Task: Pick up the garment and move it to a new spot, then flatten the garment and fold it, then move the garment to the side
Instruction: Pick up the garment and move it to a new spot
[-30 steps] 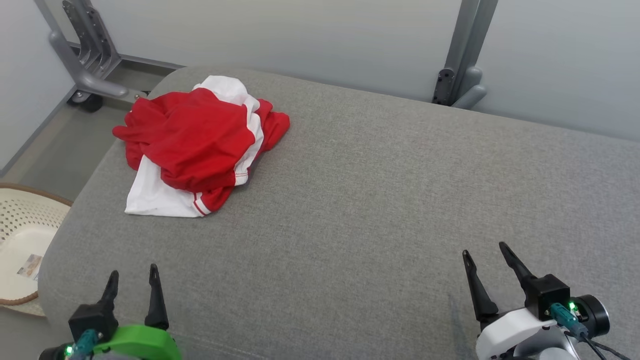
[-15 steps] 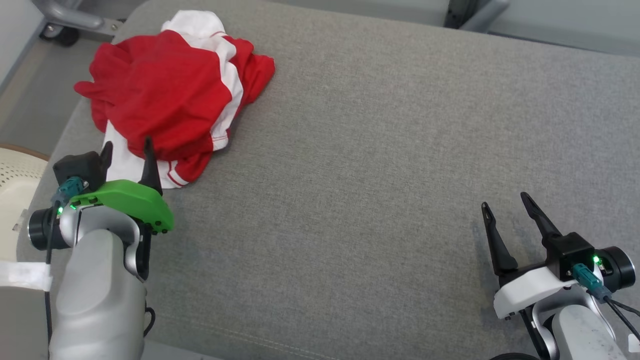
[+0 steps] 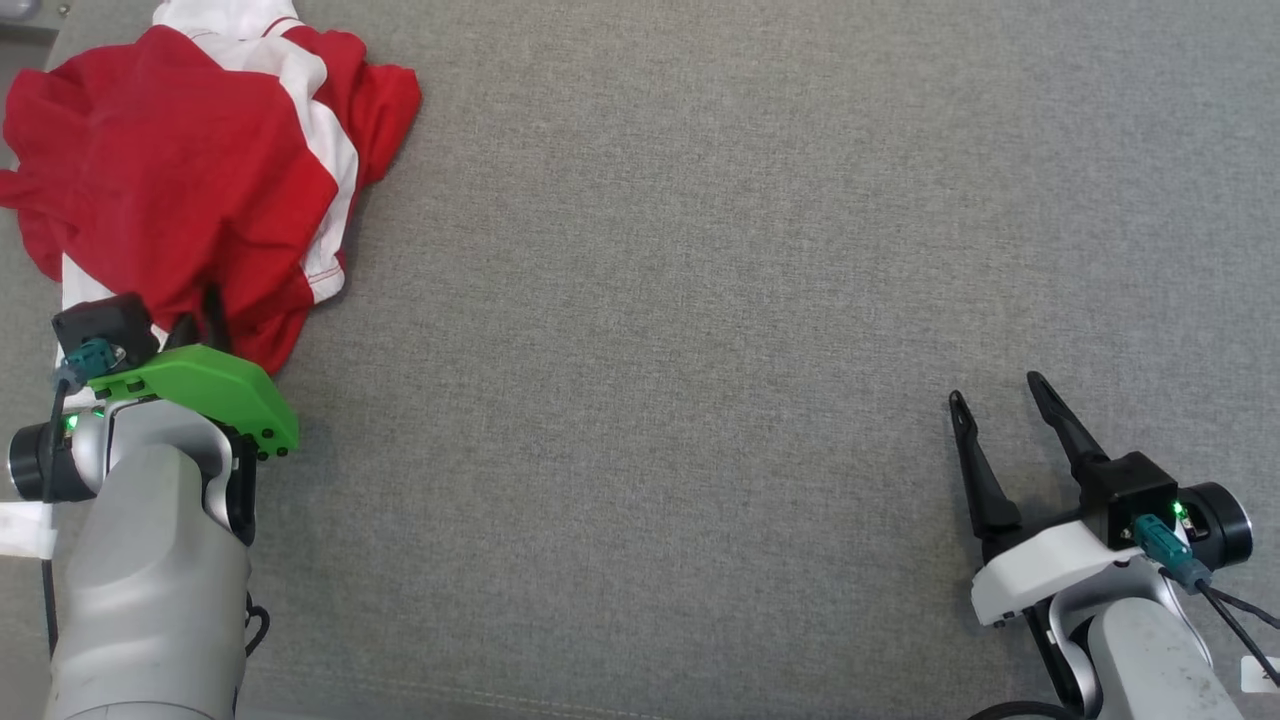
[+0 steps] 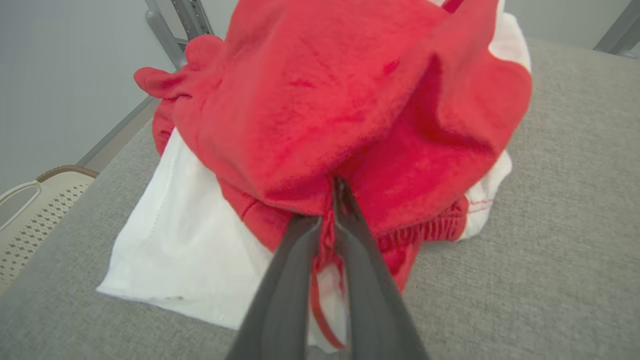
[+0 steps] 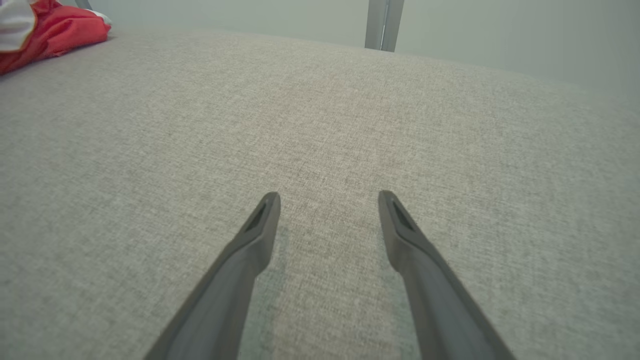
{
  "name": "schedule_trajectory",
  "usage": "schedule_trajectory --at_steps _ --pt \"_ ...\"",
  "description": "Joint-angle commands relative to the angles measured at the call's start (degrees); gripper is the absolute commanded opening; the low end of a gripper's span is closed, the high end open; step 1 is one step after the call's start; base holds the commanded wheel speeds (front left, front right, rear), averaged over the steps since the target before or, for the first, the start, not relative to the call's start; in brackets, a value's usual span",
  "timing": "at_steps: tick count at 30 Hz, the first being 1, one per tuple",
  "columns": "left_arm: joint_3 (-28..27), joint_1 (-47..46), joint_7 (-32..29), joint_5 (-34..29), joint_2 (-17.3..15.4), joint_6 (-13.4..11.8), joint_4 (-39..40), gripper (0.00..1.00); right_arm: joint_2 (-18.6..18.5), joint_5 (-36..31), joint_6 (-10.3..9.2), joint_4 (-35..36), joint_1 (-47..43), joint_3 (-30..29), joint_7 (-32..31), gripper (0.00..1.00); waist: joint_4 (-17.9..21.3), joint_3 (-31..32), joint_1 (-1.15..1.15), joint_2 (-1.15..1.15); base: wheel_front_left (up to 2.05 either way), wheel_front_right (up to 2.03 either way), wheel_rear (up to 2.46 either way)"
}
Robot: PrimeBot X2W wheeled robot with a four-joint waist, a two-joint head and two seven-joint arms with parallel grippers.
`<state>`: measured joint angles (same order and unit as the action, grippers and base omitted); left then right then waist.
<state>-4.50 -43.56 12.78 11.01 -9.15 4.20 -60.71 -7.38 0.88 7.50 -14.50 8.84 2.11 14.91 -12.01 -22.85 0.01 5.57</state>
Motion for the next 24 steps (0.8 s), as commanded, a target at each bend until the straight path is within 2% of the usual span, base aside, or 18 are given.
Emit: schedule_trajectory --at_steps 1,7,14,20,21,24 --pt "0.0 -0.6 0.6 0.2 -0.4 0.3 -0.5 0.0 0.3 0.4 -0.02 -0.2 -0.3 -0.1 0.2 1.0 -0.1 0.5 -0.01 0.01 0.0 0.0 0.0" --pt "0.2 -1.9 2.3 0.5 0.1 0.2 1.4 0.0 0.9 0.6 -0.02 -0.8 -1.6 0.2 0.2 1.0 -0.5 2.8 -0.01 0.01 0.0 0.0 0.0" --pt "3.7 -0.3 2.4 0.8 4.1 2.5 14.0 0.0 2.3 1.3 -0.02 -1.8 -3.5 0.7 0.2 1.0 0.4 7.1 -0.01 0.01 0.0 0.0 0.0" --pt "13.1 2.1 -0.6 4.7 6.0 3.3 25.6 0.0 3.5 2.2 -0.02 -2.4 -4.8 1.2 0.2 1.0 4.5 10.6 -0.01 0.01 0.0 0.0 0.0" --pt "17.1 3.6 -3.1 7.4 6.1 3.4 30.9 0.0 3.8 2.5 -0.02 -2.7 -5.3 1.5 0.2 1.0 6.4 11.7 -0.01 0.01 0.0 0.0 0.0" --pt "22.5 5.8 -7.7 12.7 6.2 3.4 40.3 0.0 4.0 2.7 -0.02 -2.9 -5.6 1.5 0.2 1.0 9.4 12.6 -0.01 0.01 0.0 0.0 0.0"
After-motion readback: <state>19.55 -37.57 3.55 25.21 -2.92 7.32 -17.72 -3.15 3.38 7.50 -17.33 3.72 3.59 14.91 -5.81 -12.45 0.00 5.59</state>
